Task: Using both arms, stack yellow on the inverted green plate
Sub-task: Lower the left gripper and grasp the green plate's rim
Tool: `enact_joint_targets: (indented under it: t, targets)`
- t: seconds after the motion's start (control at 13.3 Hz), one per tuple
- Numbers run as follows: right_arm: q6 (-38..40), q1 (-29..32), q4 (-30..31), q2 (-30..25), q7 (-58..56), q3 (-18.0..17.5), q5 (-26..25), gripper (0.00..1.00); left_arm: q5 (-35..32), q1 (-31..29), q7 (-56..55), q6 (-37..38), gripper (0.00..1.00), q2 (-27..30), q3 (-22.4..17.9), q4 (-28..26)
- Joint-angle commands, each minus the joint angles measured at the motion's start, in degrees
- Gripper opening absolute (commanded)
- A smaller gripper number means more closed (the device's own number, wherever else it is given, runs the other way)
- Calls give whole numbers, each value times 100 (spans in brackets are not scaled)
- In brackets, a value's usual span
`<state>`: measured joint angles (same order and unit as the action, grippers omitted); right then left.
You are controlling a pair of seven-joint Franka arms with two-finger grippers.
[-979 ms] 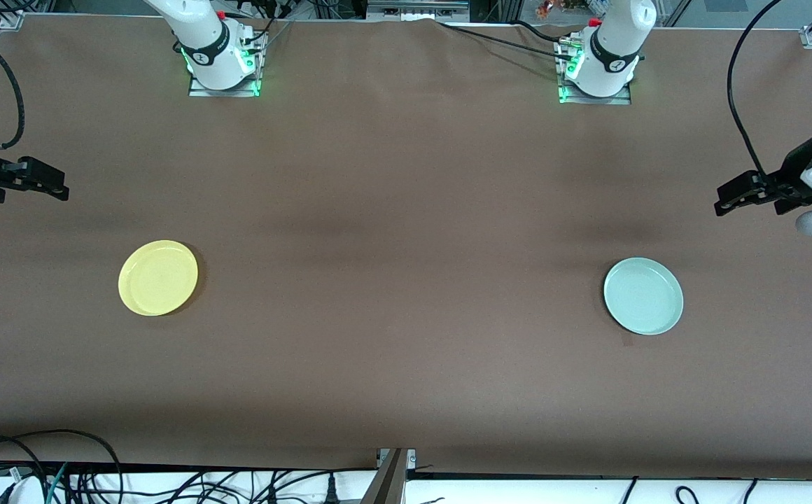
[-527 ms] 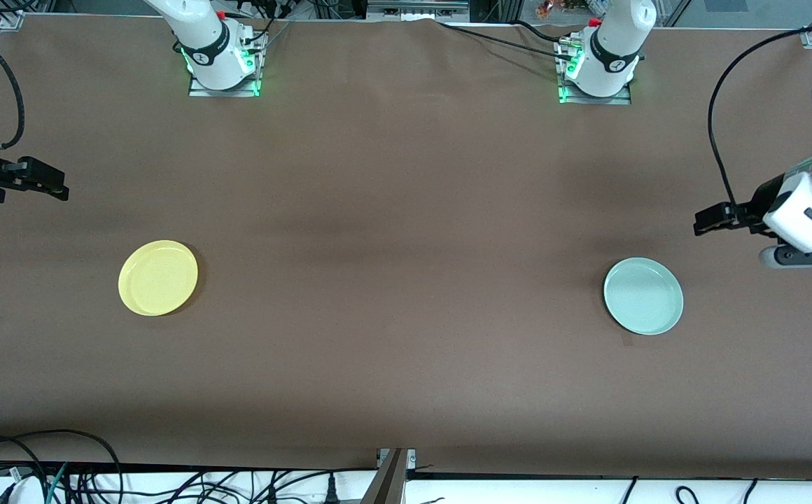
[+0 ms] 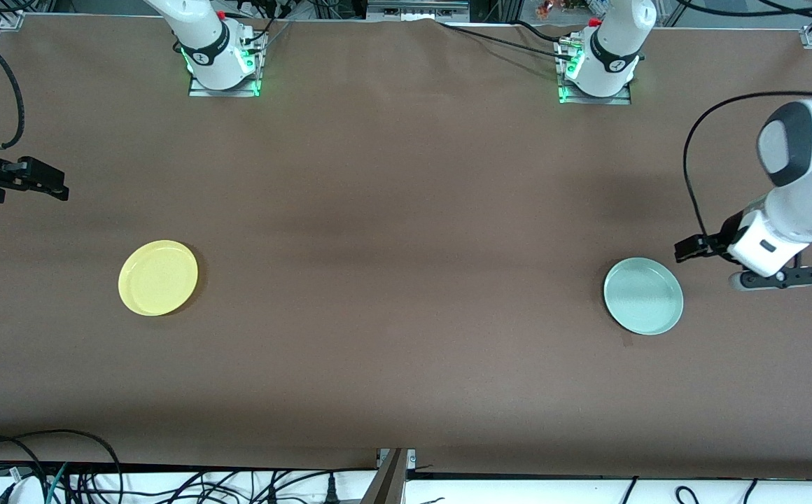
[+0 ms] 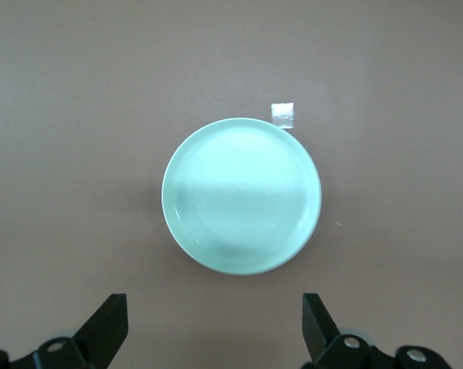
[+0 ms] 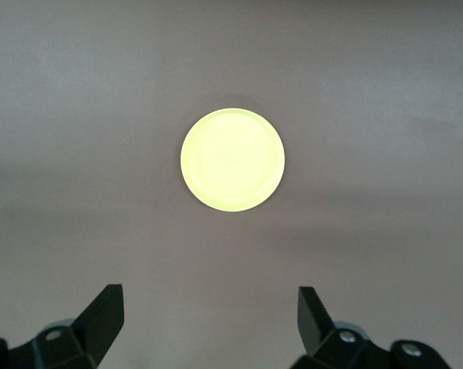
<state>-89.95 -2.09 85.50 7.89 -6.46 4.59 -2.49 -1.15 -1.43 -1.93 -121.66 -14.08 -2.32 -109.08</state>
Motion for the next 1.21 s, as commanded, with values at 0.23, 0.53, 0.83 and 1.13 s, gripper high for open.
enact_joint_targets:
  t: [0.23, 0.53, 0.83, 1.13]
  targets:
    - [13, 59, -112, 98, 13, -2, 82, 100, -210, -129, 0, -1130, 100, -814, 21, -246]
    - [21, 59, -112, 125, -4, -2, 91, 100, -210, -358, 183, -1887, 100, -1413, 30, -255]
    - [21, 59, -112, 125, 4, -2, 91, 100, -210, -692, 869, -2282, 100, -1720, 56, -202]
    - [13, 50, -112, 125, 4, -11, 100, 100, -210, -692, 914, -2398, 100, -1800, 56, -193]
